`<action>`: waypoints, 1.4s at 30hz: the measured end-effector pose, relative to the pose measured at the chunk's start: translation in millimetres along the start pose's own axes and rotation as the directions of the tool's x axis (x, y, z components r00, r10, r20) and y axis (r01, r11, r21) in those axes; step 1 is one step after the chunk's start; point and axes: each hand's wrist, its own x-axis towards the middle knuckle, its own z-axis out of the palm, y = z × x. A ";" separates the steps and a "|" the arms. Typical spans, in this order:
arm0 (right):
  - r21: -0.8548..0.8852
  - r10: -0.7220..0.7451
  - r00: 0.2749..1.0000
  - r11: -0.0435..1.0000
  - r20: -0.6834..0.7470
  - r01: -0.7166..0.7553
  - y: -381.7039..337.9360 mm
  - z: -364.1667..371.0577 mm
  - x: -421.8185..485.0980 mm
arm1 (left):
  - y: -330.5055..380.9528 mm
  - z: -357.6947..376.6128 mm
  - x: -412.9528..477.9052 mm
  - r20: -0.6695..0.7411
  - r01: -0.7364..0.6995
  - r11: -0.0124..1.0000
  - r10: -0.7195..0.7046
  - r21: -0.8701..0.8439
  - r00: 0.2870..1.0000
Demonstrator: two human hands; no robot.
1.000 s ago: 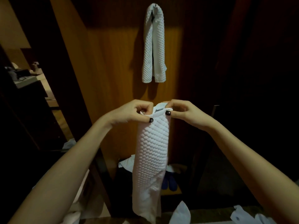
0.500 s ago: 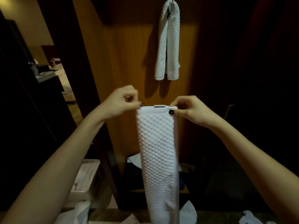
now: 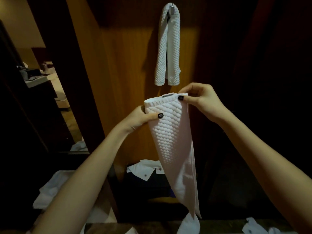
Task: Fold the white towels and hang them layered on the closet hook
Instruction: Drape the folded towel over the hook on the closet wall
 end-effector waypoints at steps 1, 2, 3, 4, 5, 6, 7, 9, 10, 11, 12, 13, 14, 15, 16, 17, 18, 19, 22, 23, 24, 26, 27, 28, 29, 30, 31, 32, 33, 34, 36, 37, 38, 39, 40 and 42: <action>0.019 0.004 1.000 1.000 -0.028 -0.003 0.5 -1.7 1.0 | -0.3 4.5 2.0 0.029 -0.010 1.000 0.009 0.002 1.000; 0.045 0.010 0.997 0.999 -0.074 -0.006 2.3 -2.9 0.9 | 0.5 9.7 4.4 0.031 -0.031 0.999 0.030 0.022 0.999; 0.073 0.015 0.991 0.997 -0.132 -0.005 5.6 -3.2 0.5 | 1.2 14.2 8.0 0.008 -0.056 0.997 0.056 0.045 0.998; 0.085 0.014 0.982 0.996 -0.190 0.002 10.1 -3.1 -0.6 | 2.9 18.5 11.5 -0.030 -0.078 0.996 0.079 0.050 0.996; 0.073 0.008 0.971 0.997 -0.239 0.010 15.4 -2.0 -2.7 | 4.9 23.6 15.2 -0.068 -0.098 0.995 0.100 0.035 0.993; 0.045 0.004 0.961 0.999 -0.276 0.008 21.6 0.4 -6.5 | 7.6 28.9 18.2 -0.100 -0.119 0.993 0.118 -0.003 0.988; 0.025 0.007 0.953 1.000 -0.304 0.000 28.7 4.1 -12.4 | 10.3 33.5 21.6 -0.130 -0.136 0.990 0.129 -0.045 0.983; 0.021 0.024 0.944 1.000 -0.328 -0.018 46.3 15.7 -29.2 | 18.0 38.7 27.2 -0.198 -0.161 0.982 0.140 -0.094 0.970; 0.015 0.034 0.946 0.999 -0.322 -0.031 57.0 22.7 -39.1 | 22.8 39.1 29.5 -0.221 -0.171 0.979 0.144 -0.107 0.964; 0.007 0.053 0.951 0.999 -0.306 -0.053 68.7 29.7 -48.8 | 27.6 38.2 31.5 -0.233 -0.179 0.977 0.149 -0.115 0.961; 0.008 0.084 0.957 0.996 -0.279 -0.085 79.2 36.3 -57.4 | 32.7 36.5 32.8 -0.237 -0.184 0.976 0.154 -0.113 0.959; 0.023 0.124 0.962 0.992 -0.243 -0.122 86.8 41.9 -64.3 | 37.4 35.0 33.6 -0.237 -0.186 0.977 0.158 -0.102 0.959; 0.050 0.168 0.964 0.986 -0.207 -0.161 91.9 45.8 -69.0 | 41.8 33.5 33.7 -0.234 -0.185 0.979 0.161 -0.085 0.959; 0.087 0.206 0.962 0.977 -0.180 -0.193 95.5 47.8 -71.4 | 45.3 32.4 33.5 -0.230 -0.183 0.981 0.164 -0.066 0.959; 0.126 0.237 0.958 0.968 -0.160 -0.219 97.3 48.2 -72.0 | 48.3 31.2 32.9 -0.228 -0.182 0.982 0.167 -0.047 0.959; 0.155 0.261 0.956 0.959 -0.138 -0.239 97.6 47.8 -71.5 | 50.7 29.5 32.2 -0.229 -0.182 0.983 0.169 -0.034 0.959; 0.174 0.275 0.955 0.951 -0.108 -0.255 96.7 47.1 -70.9 | 52.6 27.3 31.1 -0.231 -0.181 0.983 0.170 -0.027 0.958; 0.189 0.283 0.957 0.945 -0.070 -0.266 96.0 46.4 -70.2 | 54.2 24.3 29.8 -0.235 -0.179 0.984 0.168 -0.026 0.957; 0.256 0.279 0.960 0.926 0.033 -0.278 89.5 48.3 -72.2 | 58.3 14.1 23.5 -0.255 -0.184 0.982 0.168 -0.042 0.952; 0.273 0.261 0.965 0.926 0.030 -0.259 86.6 50.9 -73.2 | 60.2 11.0 21.4 -0.264 -0.190 0.981 0.172 -0.045 0.949; 0.274 0.237 0.972 0.935 -0.003 -0.227 83.9 54.2 -74.0 | 62.1 8.0 19.6 -0.276 -0.198 0.979 0.178 -0.044 0.944; 0.246 0.177 0.978 0.958 -0.111 -0.146 78.1 62.0 -75.3 | 66.8 3.5 17.2 -0.309 -0.216 0.976 0.194 -0.038 0.931; 0.248 0.155 0.976 0.962 -0.153 -0.114 76.0 65.8 -75.1 | 69.7 1.6 16.1 -0.325 -0.221 0.975 0.198 -0.034 0.925; 0.268 0.149 0.972 0.959 -0.181 -0.097 73.3 69.0 -74.6 | 72.7 0.0 15.2 -0.335 -0.224 0.974 0.201 -0.033 0.921; 0.292 0.150 0.969 0.952 -0.196 -0.089 71.5 71.1 -73.1 | 75.7 -1.6 14.2 -0.338 -0.229 0.973 0.204 -0.035 0.919; 0.306 0.156 0.966 0.948 -0.206 -0.087 69.7 72.0 -71.4 | 78.6 -2.5 13.5 -0.338 -0.233 0.972 0.207 -0.038 0.918; 0.308 0.161 0.963 0.947 -0.216 -0.089 68.8 72.0 -69.1 | 81.0 -2.9 13.0 -0.337 -0.236 0.971 0.209 -0.039 0.918; 0.301 0.163 0.962 0.949 -0.220 -0.092 67.6 71.3 -67.1 | 83.3 -2.5 13.2 -0.338 -0.238 0.971 0.211 -0.037 0.917; 0.291 0.159 0.963 0.952 -0.216 -0.092 68.1 70.1 -65.4 | 85.7 -1.8 13.8 -0.341 -0.238 0.971 0.213 -0.034 0.916; 0.278 0.152 0.966 0.956 -0.210 -0.090 68.4 68.7 -64.1 | 87.8 -0.8 15.0 -0.345 -0.236 0.971 0.212 -0.031 0.914; 0.245 0.131 0.970 0.966 -0.204 -0.079 68.8 65.5 -62.8 | 91.1 0.5 17.5 -0.345 -0.233 0.972 0.211 -0.022 0.914; 0.236 0.124 0.971 0.969 -0.203 -0.075 69.7 63.8 -61.7 | 92.1 1.4 18.9 -0.343 -0.231 0.973 0.211 -0.018 0.915; 0.241 0.127 0.971 0.968 -0.202 -0.077 68.9 61.5 -60.7 | 93.2 2.4 20.5 -0.339 -0.231 0.973 0.211 -0.018 0.917; 0.264 0.143 0.971 0.960 -0.193 -0.089 68.4 59.4 -59.4 | 93.8 3.6 22.1 -0.332 -0.231 0.973 0.211 -0.022 0.919; 0.312 0.180 0.969 0.942 -0.167 -0.122 66.3 57.8 -58.8 | 94.5 5.1 23.5 -0.322 -0.232 0.972 0.210 -0.032 0.923; 0.361 0.232 0.967 0.915 -0.104 -0.181 66.8 55.4 -57.6 | 96.0 7.5 26.1 -0.298 -0.235 0.970 0.208 -0.056 0.931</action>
